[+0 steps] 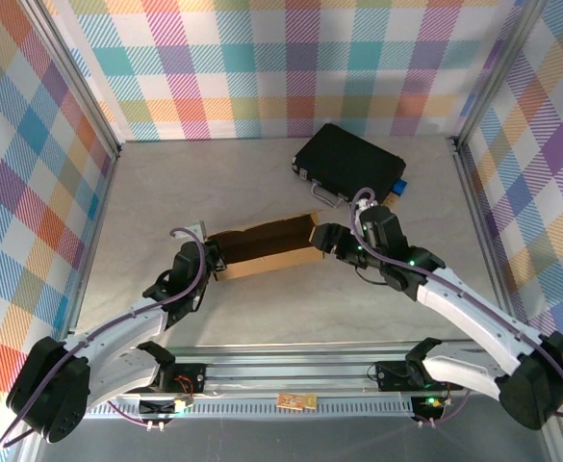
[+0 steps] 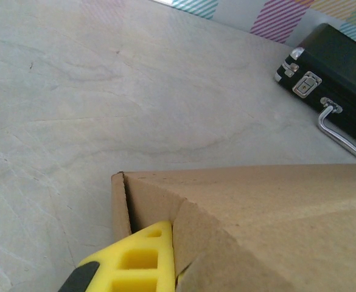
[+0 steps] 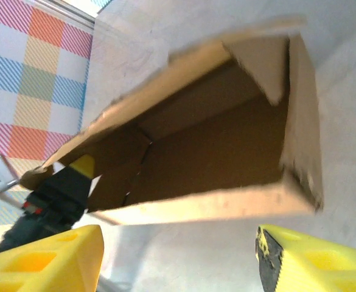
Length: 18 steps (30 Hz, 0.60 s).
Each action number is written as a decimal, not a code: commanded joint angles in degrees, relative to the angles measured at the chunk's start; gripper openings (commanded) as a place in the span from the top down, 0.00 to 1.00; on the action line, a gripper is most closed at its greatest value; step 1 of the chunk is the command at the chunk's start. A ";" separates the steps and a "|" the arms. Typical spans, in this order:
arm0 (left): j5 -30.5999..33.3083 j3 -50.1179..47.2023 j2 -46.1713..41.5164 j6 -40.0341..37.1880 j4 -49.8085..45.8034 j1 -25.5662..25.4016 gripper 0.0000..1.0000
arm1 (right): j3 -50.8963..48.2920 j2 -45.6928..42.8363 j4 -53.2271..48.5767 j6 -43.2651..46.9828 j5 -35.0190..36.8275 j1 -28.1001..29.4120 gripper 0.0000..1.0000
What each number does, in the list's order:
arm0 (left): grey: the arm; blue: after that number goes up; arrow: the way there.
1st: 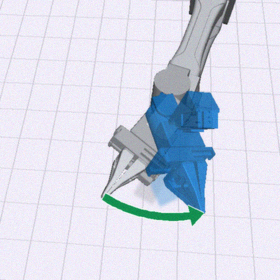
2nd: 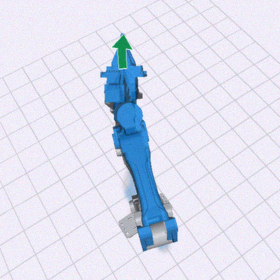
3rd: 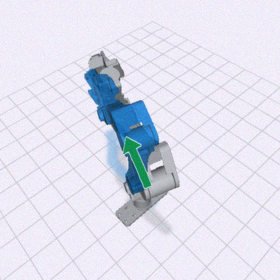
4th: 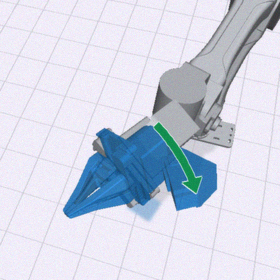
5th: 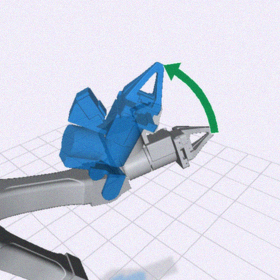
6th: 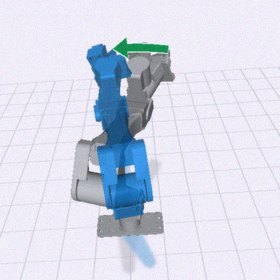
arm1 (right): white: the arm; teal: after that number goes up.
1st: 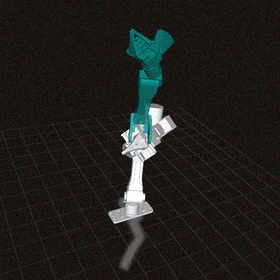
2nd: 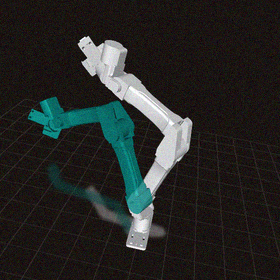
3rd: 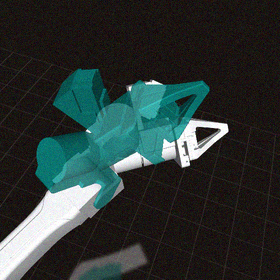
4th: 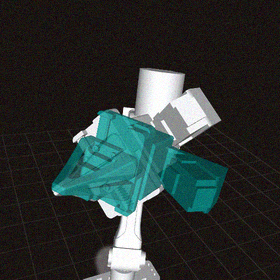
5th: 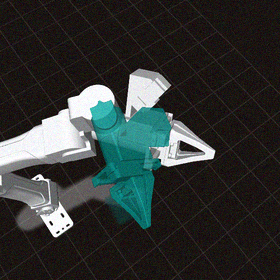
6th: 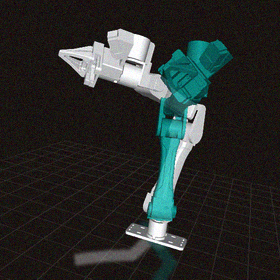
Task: Fold the paper box
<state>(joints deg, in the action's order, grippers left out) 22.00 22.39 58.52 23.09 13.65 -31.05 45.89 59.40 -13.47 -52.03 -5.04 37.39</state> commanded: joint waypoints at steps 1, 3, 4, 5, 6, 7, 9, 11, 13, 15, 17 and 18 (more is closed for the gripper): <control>0.32 -0.60 2.04 1.48 -7.59 -1.46 1.00 | -0.87 -3.03 0.76 -18.03 4.38 3.05 0.34; 0.76 -0.60 2.27 1.73 -7.67 -1.78 1.00 | -0.15 -2.62 5.88 -24.55 9.84 5.13 0.34; 0.83 -0.60 2.24 1.80 -7.65 -1.82 1.00 | 0.92 -1.66 7.52 -26.60 12.04 5.67 0.34; 0.98 -0.51 2.26 1.95 -7.67 -1.87 1.00 | 2.39 0.11 8.77 -28.87 13.52 6.12 0.34; 1.10 -0.40 2.28 1.90 -7.82 -1.91 1.00 | 4.21 2.42 10.14 -30.16 13.76 6.29 0.34; 1.12 -0.34 2.17 1.95 -7.89 -1.91 1.00 | 5.85 4.32 10.97 -31.49 13.67 6.36 0.34; 1.20 0.08 2.11 1.94 -8.09 -1.91 1.00 | 8.88 9.34 12.93 -34.75 13.30 6.84 0.34; 1.18 0.27 2.22 1.92 -8.11 -1.91 1.00 | 10.58 13.37 15.50 -37.45 13.21 7.37 0.34; 1.13 0.57 2.43 1.87 -8.11 -1.91 1.00 | 11.45 16.71 18.70 -40.50 13.39 7.74 0.36; 1.20 0.65 2.46 1.90 -8.11 -1.96 1.00 | 13.37 19.62 19.01 -42.61 13.21 8.00 0.39; 1.38 0.72 2.39 1.96 -8.11 -1.93 1.00 | 15.43 21.27 16.03 -43.35 12.18 7.90 0.45; 1.38 0.73 2.39 1.89 -8.11 -1.96 1.00 | 16.32 21.71 13.31 -43.84 11.78 8.04 0.47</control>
<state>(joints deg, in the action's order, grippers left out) 24.12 23.42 59.64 24.29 13.02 -32.18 58.78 80.49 0.99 -90.96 6.90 45.04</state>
